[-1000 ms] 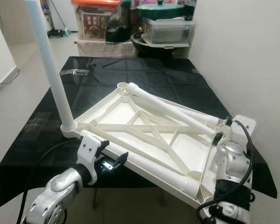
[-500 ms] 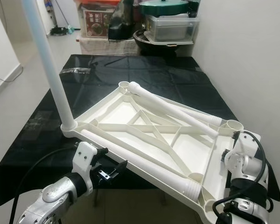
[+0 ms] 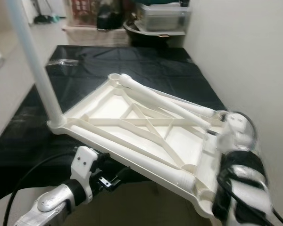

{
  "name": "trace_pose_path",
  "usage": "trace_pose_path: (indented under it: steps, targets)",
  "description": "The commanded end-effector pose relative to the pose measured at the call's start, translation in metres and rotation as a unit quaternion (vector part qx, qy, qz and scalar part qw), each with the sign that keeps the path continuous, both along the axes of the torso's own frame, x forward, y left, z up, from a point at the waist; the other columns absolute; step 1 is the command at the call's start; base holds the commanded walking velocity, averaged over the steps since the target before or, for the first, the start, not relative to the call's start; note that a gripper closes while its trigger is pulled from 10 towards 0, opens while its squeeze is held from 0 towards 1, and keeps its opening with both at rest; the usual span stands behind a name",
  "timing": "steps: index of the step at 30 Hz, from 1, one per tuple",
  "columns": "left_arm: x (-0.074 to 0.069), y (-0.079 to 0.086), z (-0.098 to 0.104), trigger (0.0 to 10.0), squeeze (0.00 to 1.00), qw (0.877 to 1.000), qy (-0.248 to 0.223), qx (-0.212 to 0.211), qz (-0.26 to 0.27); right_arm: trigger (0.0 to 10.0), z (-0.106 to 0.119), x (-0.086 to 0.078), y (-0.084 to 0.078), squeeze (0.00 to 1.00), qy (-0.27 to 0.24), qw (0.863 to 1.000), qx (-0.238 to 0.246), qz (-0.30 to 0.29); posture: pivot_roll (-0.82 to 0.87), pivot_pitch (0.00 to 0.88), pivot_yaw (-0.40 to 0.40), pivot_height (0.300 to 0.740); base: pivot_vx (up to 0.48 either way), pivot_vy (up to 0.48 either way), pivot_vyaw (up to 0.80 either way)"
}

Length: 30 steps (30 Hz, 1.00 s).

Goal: Building children table

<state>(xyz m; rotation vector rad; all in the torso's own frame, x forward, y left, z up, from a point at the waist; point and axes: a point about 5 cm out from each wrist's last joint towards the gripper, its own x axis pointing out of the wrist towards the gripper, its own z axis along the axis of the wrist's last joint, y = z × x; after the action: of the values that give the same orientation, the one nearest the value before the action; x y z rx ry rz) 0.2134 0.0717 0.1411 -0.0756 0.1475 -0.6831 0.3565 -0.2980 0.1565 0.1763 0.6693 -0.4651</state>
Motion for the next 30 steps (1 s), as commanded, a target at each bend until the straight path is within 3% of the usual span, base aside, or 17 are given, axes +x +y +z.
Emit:
trace_pose_path:
  steps: [1,2,4,6,8,10,11,12,14,17,19,20,23,24,26,27,30]
  targets:
    - [-0.005,-0.002,-0.001,10.0,0.00,1.000,0.010,-0.003,-0.005,0.0,0.015,0.015,0.015,0.00,-0.037,0.999,-0.004,0.024,0.04,0.136,-0.145,0.740,0.000,0.000,0.00]
    - [-0.007,-0.003,0.000,10.0,0.00,1.000,0.010,-0.003,-0.005,0.0,0.020,0.023,0.029,0.00,-0.047,0.998,0.003,0.044,0.05,0.141,-0.158,0.740,0.000,0.000,0.00]
    - [-0.007,-0.003,0.000,10.0,0.00,1.000,0.010,-0.003,-0.005,0.0,0.020,0.023,0.029,0.00,-0.047,0.998,0.003,0.044,0.05,0.141,-0.158,0.740,0.000,0.000,0.00]
    - [-0.011,-0.004,0.001,10.0,0.00,1.000,0.012,-0.004,-0.002,0.0,0.029,0.039,0.064,0.00,-0.074,0.992,0.029,0.096,0.05,0.145,-0.173,0.740,0.000,0.000,0.00]
    - [-0.011,-0.004,0.001,10.0,0.00,1.000,0.012,-0.004,-0.002,0.0,0.029,0.039,0.064,0.00,-0.074,0.992,0.029,0.096,0.05,0.145,-0.173,0.740,0.000,0.000,0.00]
    - [-0.014,-0.005,0.002,10.0,0.00,1.000,0.014,-0.005,0.000,0.0,0.036,0.049,0.099,0.00,-0.103,0.981,0.066,0.151,0.05,0.147,-0.180,0.740,0.000,0.000,0.00]
    - [-0.014,-0.005,0.002,10.0,0.00,1.000,0.014,-0.005,0.000,0.0,0.036,0.049,0.099,0.00,-0.103,0.981,0.066,0.151,0.05,0.147,-0.180,0.740,0.000,0.000,0.00]
    - [-0.014,-0.005,0.002,10.0,0.00,1.000,0.015,-0.006,0.001,0.0,0.040,0.053,0.115,0.00,-0.118,0.973,0.074,0.182,0.05,0.148,-0.183,0.740,0.000,0.000,0.00]
    - [-0.014,-0.005,0.002,10.0,0.00,1.000,0.015,-0.006,0.001,0.0,0.040,0.053,0.115,0.00,-0.118,0.973,0.074,0.182,0.05,0.148,-0.183,0.740,0.000,0.000,0.00]
    - [-0.017,-0.007,0.003,10.0,0.00,1.000,0.018,-0.006,0.002,0.0,0.048,0.060,0.150,0.00,-0.140,0.958,0.058,0.244,0.06,0.149,-0.190,0.740,0.000,0.000,0.00]
    - [-0.018,-0.008,0.003,10.0,0.00,1.000,0.019,-0.006,0.003,0.0,0.049,0.060,0.154,0.00,-0.142,0.957,0.051,0.249,0.06,0.149,-0.190,0.740,0.000,0.000,0.00]
    - [-0.018,-0.008,0.003,10.0,0.00,1.000,0.019,-0.006,0.004,10.0,0.051,0.061,0.155,0.00,-0.147,0.956,0.043,0.249,0.06,0.146,-0.191,0.740,0.000,0.000,0.00]
    - [-0.019,-0.008,0.003,10.0,0.00,1.000,0.020,-0.006,0.005,10.0,0.053,0.062,0.153,0.00,-0.152,0.959,0.035,0.238,0.06,0.145,-0.190,0.740,0.000,0.000,0.00]
    - [-0.019,-0.008,0.003,10.0,0.00,1.000,0.021,-0.005,0.007,10.0,0.055,0.063,0.147,0.74,-0.155,0.962,0.031,0.224,0.05,0.143,-0.186,0.740,0.000,0.000,0.00]
    - [-0.019,-0.007,0.003,10.0,0.00,1.000,0.021,-0.005,0.008,10.0,0.056,0.063,0.145,0.74,-0.156,0.963,0.030,0.218,0.05,0.143,-0.186,0.740,0.000,0.000,0.00]
    - [-0.019,-0.007,0.003,10.0,0.00,1.000,0.022,-0.004,0.008,10.0,0.058,0.063,0.140,1.00,-0.162,0.966,0.030,0.201,0.05,0.141,-0.181,0.740,0.000,0.000,0.00]
    - [-0.018,-0.007,0.003,10.0,0.00,1.000,0.022,-0.004,0.007,10.0,0.061,0.064,0.133,1.00,-0.170,0.969,0.033,0.176,0.05,0.139,-0.180,0.740,0.000,0.000,0.00]
